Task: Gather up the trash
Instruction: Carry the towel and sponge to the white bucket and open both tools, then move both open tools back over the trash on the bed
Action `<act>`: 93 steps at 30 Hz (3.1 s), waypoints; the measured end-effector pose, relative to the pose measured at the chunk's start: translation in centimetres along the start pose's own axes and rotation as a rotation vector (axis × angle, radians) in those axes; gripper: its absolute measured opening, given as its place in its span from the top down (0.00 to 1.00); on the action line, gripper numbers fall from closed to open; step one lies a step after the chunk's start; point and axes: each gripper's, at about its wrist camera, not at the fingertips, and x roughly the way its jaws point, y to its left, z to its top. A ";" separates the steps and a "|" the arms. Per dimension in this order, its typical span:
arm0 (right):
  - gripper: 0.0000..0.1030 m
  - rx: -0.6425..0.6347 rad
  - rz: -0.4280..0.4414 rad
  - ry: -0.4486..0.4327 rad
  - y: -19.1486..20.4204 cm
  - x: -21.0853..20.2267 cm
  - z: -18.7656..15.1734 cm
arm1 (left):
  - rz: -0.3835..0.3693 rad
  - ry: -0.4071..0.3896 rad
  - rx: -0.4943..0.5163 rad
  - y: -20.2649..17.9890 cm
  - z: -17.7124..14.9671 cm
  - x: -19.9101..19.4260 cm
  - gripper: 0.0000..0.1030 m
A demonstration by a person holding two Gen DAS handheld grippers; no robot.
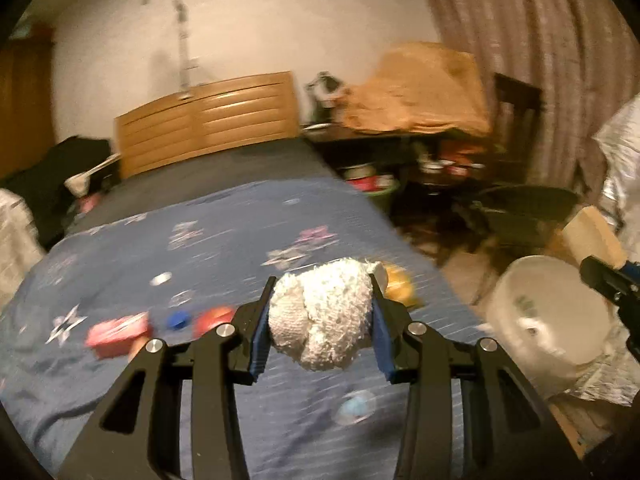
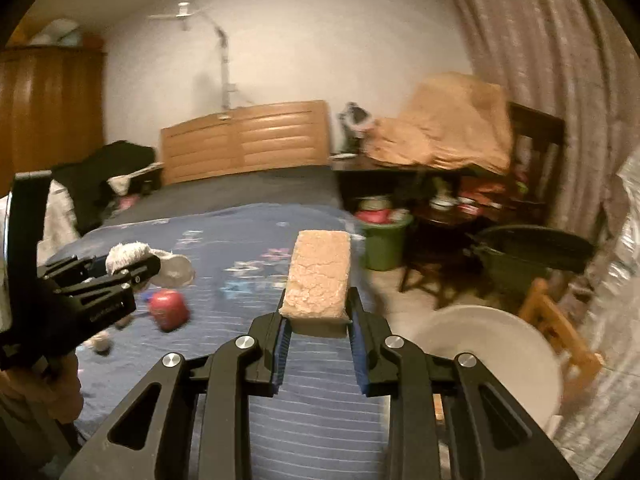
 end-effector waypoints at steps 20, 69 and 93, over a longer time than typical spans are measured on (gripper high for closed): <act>0.73 0.230 -0.260 0.261 -23.1 3.7 -5.0 | -0.548 0.253 0.373 -24.1 -0.5 12.4 0.61; 0.51 0.108 -0.231 -0.003 -15.0 3.8 -6.6 | -0.177 0.086 0.252 -14.5 -4.3 9.1 0.21; 0.51 -0.096 0.636 0.314 27.0 19.6 -1.0 | 0.357 0.230 -0.420 24.0 -15.3 2.4 0.18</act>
